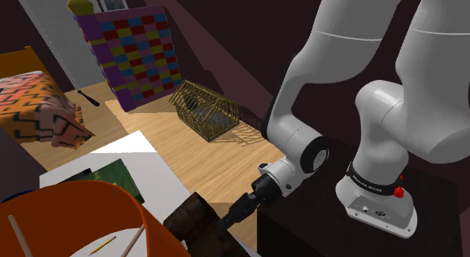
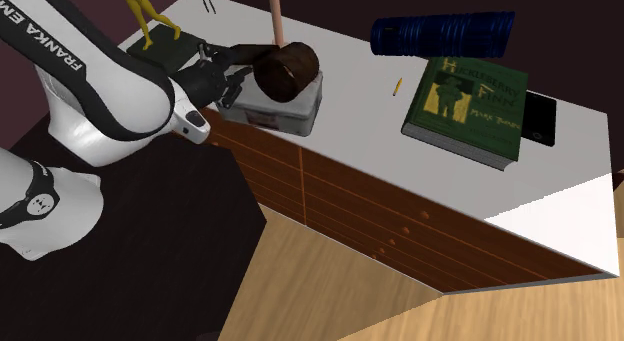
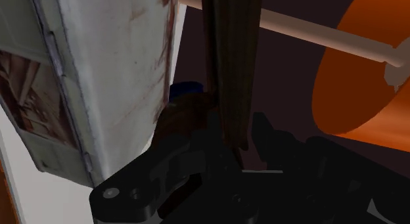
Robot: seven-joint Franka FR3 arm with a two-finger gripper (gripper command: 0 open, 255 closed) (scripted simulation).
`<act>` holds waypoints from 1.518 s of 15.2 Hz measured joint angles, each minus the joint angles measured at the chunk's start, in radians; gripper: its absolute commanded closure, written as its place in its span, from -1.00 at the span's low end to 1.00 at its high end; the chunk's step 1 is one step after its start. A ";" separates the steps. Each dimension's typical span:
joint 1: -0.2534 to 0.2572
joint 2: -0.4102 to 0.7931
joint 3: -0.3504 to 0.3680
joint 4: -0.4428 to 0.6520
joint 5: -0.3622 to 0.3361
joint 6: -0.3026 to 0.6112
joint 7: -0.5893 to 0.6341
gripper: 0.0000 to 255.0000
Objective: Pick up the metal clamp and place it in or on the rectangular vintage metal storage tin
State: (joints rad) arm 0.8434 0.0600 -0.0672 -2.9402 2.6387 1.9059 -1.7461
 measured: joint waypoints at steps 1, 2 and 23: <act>0.000 0.023 0.000 0.004 0.002 -0.018 -0.008 1.00; 0.000 0.046 0.001 0.008 0.006 -0.036 -0.017 1.00; -0.034 0.120 -0.039 -0.027 -0.052 -0.139 -0.061 -1.00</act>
State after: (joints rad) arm 0.8097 0.1801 -0.1057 -2.9674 2.5863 1.7673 -1.8068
